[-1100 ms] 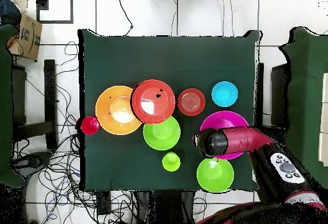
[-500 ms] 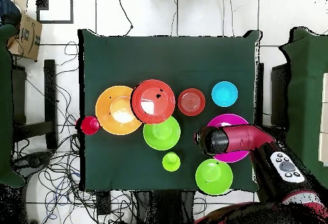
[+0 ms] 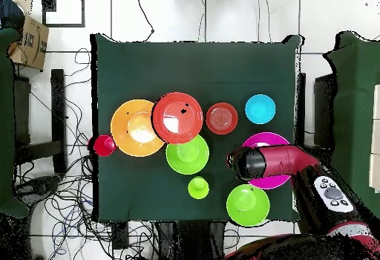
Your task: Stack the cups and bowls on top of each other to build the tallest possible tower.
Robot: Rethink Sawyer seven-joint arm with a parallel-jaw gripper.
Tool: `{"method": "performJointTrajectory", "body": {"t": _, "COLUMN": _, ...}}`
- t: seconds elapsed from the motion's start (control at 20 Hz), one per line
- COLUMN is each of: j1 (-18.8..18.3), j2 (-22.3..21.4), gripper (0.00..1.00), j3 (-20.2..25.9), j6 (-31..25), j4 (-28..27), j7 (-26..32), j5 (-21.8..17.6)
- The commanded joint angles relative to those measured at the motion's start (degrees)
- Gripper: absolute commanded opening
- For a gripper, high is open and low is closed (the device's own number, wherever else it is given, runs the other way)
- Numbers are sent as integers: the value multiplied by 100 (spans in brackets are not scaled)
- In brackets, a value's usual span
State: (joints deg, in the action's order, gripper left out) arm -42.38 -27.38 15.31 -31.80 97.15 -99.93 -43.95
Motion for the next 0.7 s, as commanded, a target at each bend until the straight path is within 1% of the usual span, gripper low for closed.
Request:
{"method": "performJointTrajectory", "body": {"t": 0.05, "j1": -15, "j2": 523, "gripper": 0, "j3": 0, "j6": 396, "j4": -454, "j7": 131, "j5": -400}}
{"method": "performJointTrajectory", "body": {"t": 0.2, "j1": -116, "j2": 557, "gripper": 0, "j3": 135, "j6": 558, "j4": -425, "j7": 138, "j5": -332}}
{"method": "performJointTrajectory", "body": {"t": 0.25, "j1": -256, "j2": 579, "gripper": 0, "j3": 272, "j6": 671, "j4": -333, "j7": 176, "j5": -245}}
{"method": "performJointTrajectory", "body": {"t": 0.3, "j1": -296, "j2": 551, "gripper": 0, "j3": 313, "j6": 682, "j4": -279, "j7": 189, "j5": -213}}
{"method": "performJointTrajectory", "body": {"t": 0.6, "j1": -350, "j2": 58, "gripper": 0, "j3": 473, "j6": 400, "j4": 58, "j7": 310, "j5": -53}}
{"method": "performJointTrajectory", "body": {"t": 0.7, "j1": -382, "j2": -377, "gripper": 0, "j3": 586, "j6": 195, "j4": 354, "j7": 352, "j5": 150}}
